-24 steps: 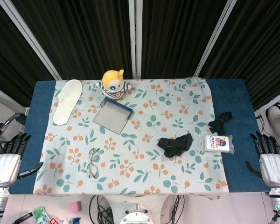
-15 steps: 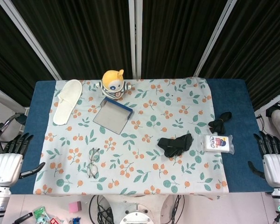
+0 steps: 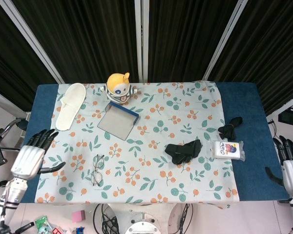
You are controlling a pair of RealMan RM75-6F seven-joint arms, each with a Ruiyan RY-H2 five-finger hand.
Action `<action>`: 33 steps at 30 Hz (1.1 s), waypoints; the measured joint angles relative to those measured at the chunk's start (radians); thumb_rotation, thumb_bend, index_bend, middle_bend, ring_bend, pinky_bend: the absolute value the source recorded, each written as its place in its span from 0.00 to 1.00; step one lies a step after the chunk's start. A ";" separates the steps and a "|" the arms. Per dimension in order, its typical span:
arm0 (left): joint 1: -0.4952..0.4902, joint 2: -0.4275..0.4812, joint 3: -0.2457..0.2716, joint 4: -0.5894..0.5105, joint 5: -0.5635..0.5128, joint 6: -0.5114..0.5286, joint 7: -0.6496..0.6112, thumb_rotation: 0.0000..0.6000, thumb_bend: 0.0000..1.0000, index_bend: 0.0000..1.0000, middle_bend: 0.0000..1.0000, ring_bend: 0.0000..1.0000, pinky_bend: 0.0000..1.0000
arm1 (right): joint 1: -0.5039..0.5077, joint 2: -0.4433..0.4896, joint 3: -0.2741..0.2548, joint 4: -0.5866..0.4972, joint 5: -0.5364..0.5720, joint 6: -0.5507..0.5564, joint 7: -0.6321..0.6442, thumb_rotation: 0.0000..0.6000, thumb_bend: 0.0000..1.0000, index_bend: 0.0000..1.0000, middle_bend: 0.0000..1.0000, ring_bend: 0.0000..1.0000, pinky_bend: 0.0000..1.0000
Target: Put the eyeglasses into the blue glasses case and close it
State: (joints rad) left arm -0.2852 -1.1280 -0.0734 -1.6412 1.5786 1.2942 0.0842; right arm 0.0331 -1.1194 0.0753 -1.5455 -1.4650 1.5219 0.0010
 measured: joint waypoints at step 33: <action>-0.669 -0.476 -0.155 0.585 -0.178 -0.642 -0.142 0.46 0.25 0.06 0.04 0.05 0.18 | -0.049 0.023 0.019 0.012 0.039 0.034 0.072 1.00 0.20 0.00 0.00 0.00 0.00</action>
State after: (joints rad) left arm -0.9538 -1.6045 -0.2288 -1.0565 1.4004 0.6518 -0.0581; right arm -0.0159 -1.0961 0.0942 -1.5335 -1.4263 1.5555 0.0728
